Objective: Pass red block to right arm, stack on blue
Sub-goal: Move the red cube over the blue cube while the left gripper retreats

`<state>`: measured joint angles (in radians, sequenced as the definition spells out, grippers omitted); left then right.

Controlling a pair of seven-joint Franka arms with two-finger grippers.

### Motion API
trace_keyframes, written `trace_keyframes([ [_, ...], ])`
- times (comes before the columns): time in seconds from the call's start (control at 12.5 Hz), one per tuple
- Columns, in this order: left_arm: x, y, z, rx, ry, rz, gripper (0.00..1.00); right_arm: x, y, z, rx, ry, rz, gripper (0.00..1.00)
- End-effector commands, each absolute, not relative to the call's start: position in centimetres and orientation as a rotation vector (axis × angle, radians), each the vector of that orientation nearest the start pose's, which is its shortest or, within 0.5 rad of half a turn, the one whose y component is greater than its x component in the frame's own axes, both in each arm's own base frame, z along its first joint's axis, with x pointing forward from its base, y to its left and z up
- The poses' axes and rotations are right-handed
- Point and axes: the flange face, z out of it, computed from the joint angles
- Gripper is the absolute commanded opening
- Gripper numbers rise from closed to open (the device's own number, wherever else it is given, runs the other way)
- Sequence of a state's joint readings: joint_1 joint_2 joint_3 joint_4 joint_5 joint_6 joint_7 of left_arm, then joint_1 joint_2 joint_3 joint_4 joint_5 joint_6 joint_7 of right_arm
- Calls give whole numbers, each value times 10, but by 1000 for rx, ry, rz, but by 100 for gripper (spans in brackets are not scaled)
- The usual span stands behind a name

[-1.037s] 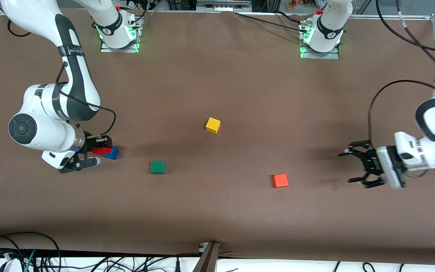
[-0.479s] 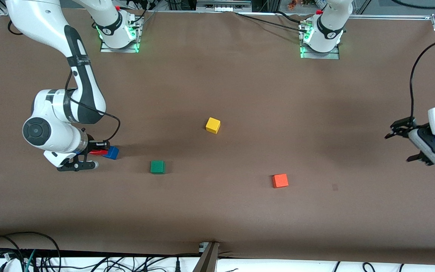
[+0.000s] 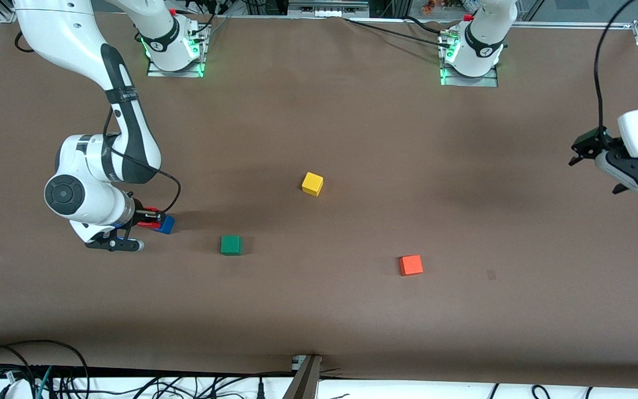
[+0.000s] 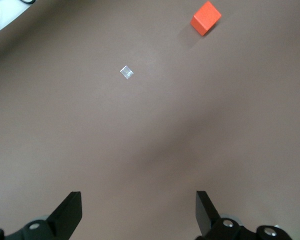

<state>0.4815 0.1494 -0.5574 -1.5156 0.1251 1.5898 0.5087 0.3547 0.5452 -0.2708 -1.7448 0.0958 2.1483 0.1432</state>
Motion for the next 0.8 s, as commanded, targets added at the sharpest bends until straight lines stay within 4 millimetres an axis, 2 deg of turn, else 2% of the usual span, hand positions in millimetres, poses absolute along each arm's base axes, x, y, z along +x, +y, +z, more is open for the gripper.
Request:
trace_keyframes([
  [0.0,570,-39,587,-2947,743,204,100,644,78,256,-3227,166,147,0],
  [0.32,561,-9,608,-2955,629,148,100,642,76,247,-3230,169,136,0],
  [0.56,561,5,612,-2960,588,118,100,642,71,245,-3231,181,143,0],
  [0.64,556,8,620,-2985,550,95,100,642,70,245,-3231,183,143,0],
  [0.72,552,11,622,-3043,424,77,100,642,69,244,-3231,186,145,0],
])
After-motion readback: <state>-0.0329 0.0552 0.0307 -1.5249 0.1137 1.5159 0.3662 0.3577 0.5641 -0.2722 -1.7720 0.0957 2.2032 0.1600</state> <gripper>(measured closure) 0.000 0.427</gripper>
